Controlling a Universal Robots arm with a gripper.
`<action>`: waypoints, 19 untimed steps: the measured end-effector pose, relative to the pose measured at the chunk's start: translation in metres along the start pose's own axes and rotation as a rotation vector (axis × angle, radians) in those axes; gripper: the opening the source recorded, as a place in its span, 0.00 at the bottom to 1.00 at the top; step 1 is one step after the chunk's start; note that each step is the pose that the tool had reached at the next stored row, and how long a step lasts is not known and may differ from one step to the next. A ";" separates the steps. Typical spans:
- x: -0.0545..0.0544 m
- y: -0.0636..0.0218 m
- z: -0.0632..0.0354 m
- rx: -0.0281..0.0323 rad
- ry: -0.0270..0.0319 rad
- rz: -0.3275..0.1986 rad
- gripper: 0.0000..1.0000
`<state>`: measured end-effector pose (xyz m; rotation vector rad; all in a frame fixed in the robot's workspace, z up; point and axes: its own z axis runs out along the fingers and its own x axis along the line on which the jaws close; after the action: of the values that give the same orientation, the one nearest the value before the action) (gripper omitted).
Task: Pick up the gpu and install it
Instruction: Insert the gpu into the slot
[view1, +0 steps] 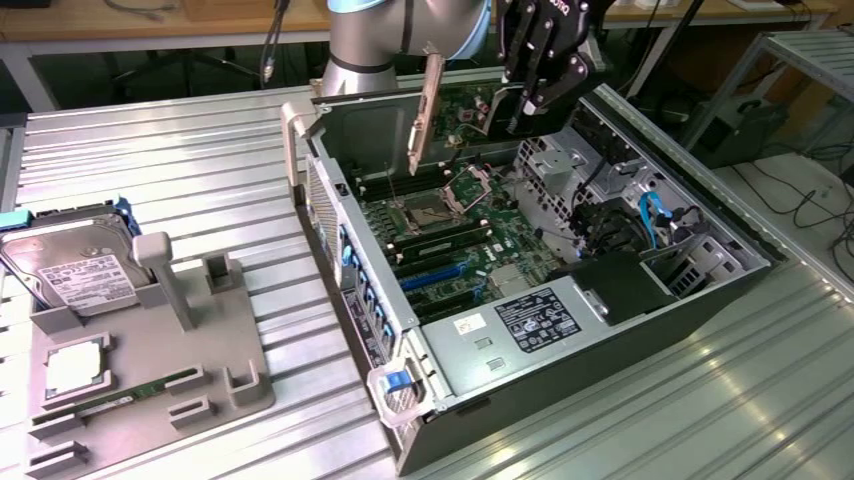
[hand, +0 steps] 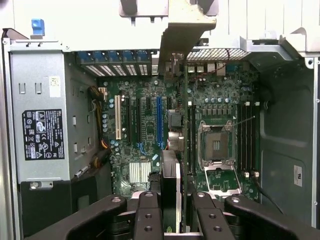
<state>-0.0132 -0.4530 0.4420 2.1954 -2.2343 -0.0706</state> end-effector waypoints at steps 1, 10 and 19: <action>0.000 0.0000 0.0000 0.0000 0.0001 -0.001 0.27; 0.000 -0.0001 0.0022 -0.0007 0.0010 -0.024 0.27; -0.001 -0.0002 0.0055 -0.0011 0.0018 -0.043 0.27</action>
<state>-0.0132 -0.4514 0.4365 2.2420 -2.1860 -0.0702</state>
